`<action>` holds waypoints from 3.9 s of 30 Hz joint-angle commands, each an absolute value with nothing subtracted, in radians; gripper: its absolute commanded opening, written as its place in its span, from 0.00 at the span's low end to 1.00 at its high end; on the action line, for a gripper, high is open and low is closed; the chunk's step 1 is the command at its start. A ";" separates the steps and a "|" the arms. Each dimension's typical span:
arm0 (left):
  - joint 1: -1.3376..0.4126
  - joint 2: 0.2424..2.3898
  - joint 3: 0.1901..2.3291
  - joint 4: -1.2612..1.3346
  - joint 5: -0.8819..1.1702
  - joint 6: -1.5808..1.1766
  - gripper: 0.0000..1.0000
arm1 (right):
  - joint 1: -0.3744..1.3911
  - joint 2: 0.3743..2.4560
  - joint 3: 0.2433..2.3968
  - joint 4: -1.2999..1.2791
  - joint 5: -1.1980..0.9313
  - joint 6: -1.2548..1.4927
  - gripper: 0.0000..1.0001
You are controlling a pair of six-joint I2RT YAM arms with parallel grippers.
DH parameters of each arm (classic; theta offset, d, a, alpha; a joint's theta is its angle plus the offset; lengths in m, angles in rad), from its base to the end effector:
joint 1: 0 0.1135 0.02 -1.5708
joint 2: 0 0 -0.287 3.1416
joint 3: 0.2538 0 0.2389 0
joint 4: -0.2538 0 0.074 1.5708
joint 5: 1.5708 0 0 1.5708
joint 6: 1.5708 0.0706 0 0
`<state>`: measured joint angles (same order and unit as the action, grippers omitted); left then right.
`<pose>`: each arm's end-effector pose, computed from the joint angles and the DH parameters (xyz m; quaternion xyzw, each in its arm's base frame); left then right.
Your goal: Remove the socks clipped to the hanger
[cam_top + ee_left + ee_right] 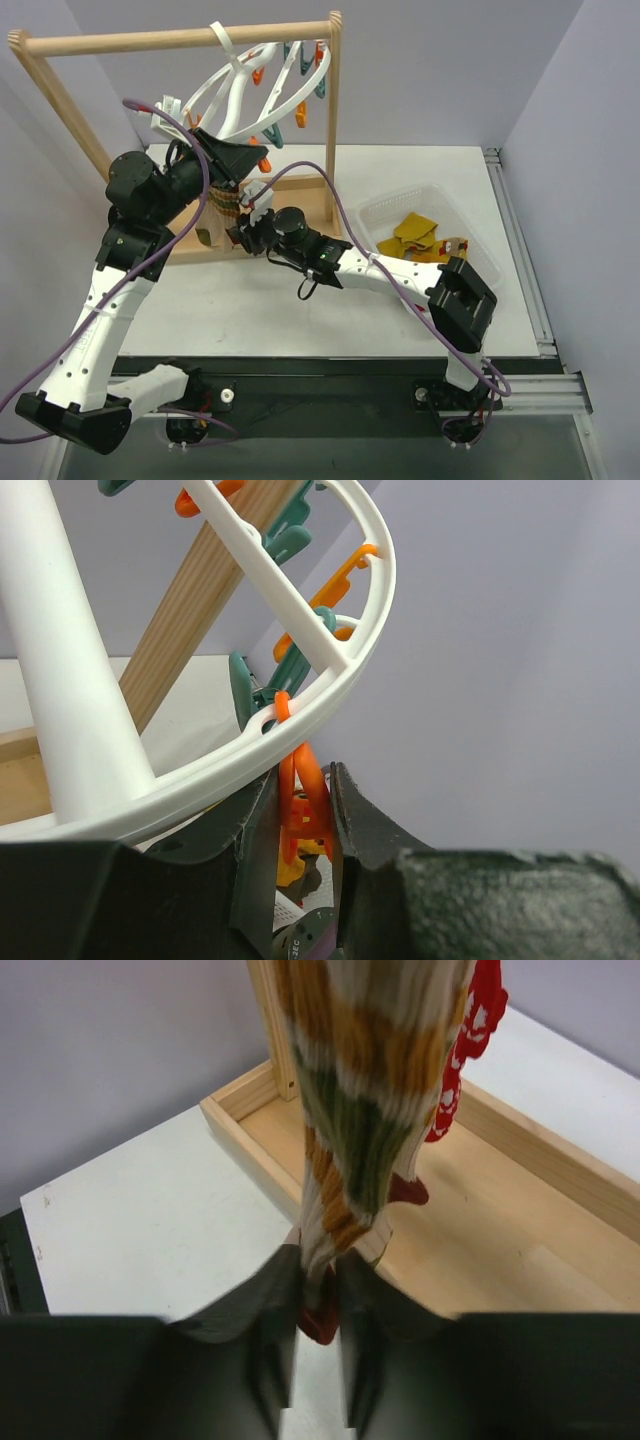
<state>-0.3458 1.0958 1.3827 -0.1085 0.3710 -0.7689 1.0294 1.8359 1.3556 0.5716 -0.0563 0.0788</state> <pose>0.2088 -0.1024 0.5165 0.0060 0.6460 -0.4993 0.5774 0.2398 0.4064 0.3500 -0.3268 0.5896 0.4046 0.6179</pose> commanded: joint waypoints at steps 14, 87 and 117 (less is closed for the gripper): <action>-0.373 1.028 1.433 -0.297 0.321 -0.514 0.58 | 1.049 1.666 1.351 0.416 -0.037 0.100 0.00; -0.290 1.054 1.252 -0.121 0.083 -0.692 0.48 | 1.039 1.261 1.166 0.209 -0.199 0.238 0.00; -0.336 1.019 1.342 -0.204 0.121 -0.555 0.08 | 0.448 0.925 1.006 -0.310 0.216 0.325 0.00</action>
<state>-0.3191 1.0462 1.2716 -0.2123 0.0906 -0.6052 0.5743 0.9623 1.0332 -0.1890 0.1253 0.3115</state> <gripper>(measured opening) 0.389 0.056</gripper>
